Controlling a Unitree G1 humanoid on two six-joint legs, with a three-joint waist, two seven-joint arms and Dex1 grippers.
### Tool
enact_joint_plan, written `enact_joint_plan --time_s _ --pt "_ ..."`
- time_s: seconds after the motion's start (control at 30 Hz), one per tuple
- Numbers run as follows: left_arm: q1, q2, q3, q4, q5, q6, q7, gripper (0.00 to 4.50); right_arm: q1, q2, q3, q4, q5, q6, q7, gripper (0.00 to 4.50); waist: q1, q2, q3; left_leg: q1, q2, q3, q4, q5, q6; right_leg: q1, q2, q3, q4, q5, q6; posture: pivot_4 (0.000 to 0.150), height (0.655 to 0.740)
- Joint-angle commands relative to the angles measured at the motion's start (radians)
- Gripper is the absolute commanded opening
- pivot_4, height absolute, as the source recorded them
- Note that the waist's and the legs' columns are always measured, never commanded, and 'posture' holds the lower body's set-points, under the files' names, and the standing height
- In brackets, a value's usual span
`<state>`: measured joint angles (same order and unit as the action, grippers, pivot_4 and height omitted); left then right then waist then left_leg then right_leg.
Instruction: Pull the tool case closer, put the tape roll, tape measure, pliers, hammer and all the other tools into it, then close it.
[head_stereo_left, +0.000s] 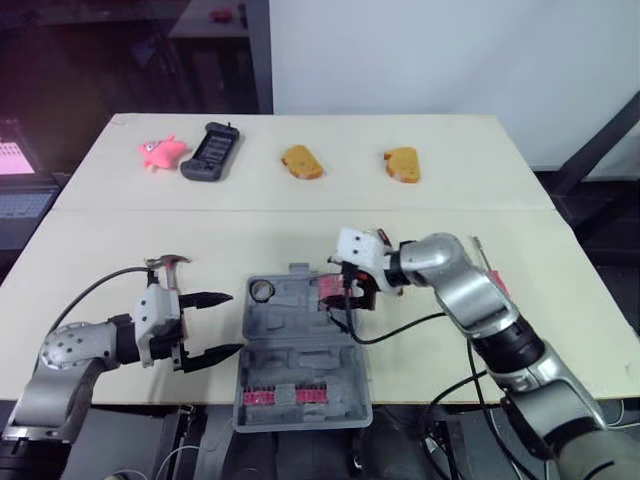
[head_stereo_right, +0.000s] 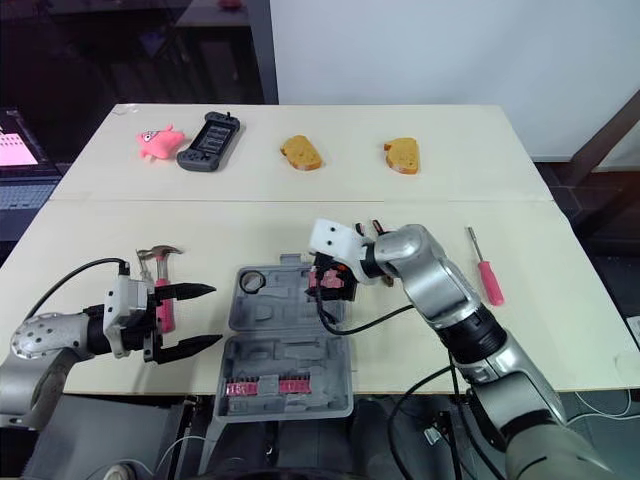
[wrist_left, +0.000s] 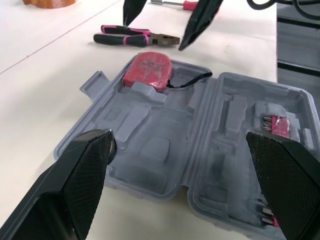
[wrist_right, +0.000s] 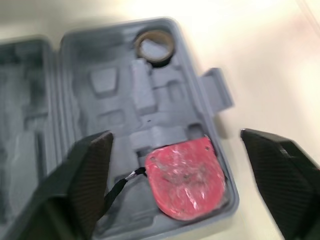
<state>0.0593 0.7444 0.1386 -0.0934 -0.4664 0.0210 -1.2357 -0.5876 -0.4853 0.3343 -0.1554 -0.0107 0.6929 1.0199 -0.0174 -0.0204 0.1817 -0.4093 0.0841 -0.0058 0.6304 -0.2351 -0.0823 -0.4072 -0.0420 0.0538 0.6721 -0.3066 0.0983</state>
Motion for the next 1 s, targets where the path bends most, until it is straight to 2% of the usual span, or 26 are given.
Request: enact_joint_plan --time_s 0.03,0.07,0.13,0.5,0.8,1.0 --pt "0.002 0.008 0.022 -0.020 -0.009 -0.005 0.003 4.50 0.057 0.016 -0.064 -0.050 0.062 -0.054 -0.038 2.55 -0.002 0.000 0.000 0.000 0.000 0.000 0.000 0.000 0.000 0.000 0.000 0.000 0.000 0.000 0.000 0.150 0.7400" --pt "0.002 0.008 0.022 -0.020 -0.009 -0.005 0.004 4.50 0.067 0.017 -0.064 -0.059 0.069 -0.057 -0.040 1.92 -0.003 0.000 0.000 0.000 0.000 0.000 0.000 0.000 0.000 0.000 0.000 0.000 0.000 0.000 0.000 0.150 0.7400" --pt "0.001 0.009 0.023 -0.018 -0.009 -0.005 0.004 4.50 0.080 0.020 -0.054 -0.067 0.068 -0.068 -0.057 1.15 -0.004 0.000 0.000 0.000 0.000 0.000 0.000 0.000 0.000 0.000 0.000 0.000 0.000 0.000 0.000 0.150 0.7400" --pt "0.008 0.010 0.024 -0.029 -0.007 -0.003 0.018 4.50 0.115 0.068 0.010 0.056 -0.002 -0.128 -0.212 1.15 0.000 0.000 0.000 0.000 0.000 0.000 0.000 0.000 0.000 0.000 0.000 0.000 -0.001 0.000 0.000 0.150 0.7400" --pt "0.017 0.011 0.026 -0.041 -0.010 0.000 0.026 4.50 0.158 0.088 0.010 0.160 -0.031 -0.041 -0.319 1.15 0.000 0.000 0.000 0.000 0.000 0.000 0.000 0.000 0.000 0.001 0.000 0.000 -0.001 0.000 0.000 0.150 0.7400" --pt "0.017 0.016 0.033 -0.037 -0.012 -0.001 0.024 4.50 0.183 0.088 0.023 0.149 -0.007 0.053 -0.319 1.15 0.006 -0.002 -0.002 0.001 0.000 0.000 0.001 0.000 0.000 0.003 0.000 0.000 -0.002 0.000 0.000 0.150 0.7400"
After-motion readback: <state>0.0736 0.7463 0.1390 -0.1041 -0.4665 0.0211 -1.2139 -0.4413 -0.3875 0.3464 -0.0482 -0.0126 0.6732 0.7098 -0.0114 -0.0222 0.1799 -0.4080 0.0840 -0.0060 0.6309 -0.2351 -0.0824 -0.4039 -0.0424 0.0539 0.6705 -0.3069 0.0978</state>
